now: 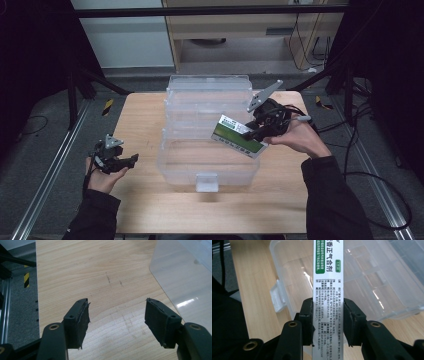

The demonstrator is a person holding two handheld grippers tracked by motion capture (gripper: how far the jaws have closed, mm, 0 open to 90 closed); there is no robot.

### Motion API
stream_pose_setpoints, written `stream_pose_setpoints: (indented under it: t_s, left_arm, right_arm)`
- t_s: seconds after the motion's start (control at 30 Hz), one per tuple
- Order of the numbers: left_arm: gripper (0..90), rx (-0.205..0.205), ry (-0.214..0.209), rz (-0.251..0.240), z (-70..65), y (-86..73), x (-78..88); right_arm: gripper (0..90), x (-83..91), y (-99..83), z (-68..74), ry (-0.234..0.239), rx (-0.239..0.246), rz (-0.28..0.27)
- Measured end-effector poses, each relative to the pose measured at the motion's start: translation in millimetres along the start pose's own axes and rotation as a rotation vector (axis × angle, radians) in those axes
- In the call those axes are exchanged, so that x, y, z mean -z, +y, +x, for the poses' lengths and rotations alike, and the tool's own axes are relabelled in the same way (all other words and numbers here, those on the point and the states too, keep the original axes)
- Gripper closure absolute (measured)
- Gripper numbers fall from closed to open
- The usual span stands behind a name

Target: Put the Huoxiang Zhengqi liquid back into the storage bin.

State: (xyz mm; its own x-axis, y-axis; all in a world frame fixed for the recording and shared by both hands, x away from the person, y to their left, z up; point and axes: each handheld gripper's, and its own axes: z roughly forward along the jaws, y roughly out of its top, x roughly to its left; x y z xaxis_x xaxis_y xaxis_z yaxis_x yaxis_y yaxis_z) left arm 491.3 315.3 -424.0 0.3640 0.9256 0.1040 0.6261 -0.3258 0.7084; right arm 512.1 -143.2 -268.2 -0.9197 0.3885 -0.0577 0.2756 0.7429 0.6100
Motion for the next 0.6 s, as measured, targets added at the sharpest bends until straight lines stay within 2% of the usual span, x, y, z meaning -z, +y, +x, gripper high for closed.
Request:
stream_pose_setpoints:
  t_s: [0.4, 0.6]
  left_arm:
    - [35.3, 0.002, -0.001, 0.002, 0.1, -0.2, -0.7]
    - [35.3, 0.001, -0.001, 0.005, 0.3, -0.5, -1.5]
  right_arm:
    - [64.4, -14.8, 1.5, -3.7, 0.048, 0.05, 0.066]
    - [64.4, -24.5, 1.6, -3.9, 0.086, 0.103, 0.099]
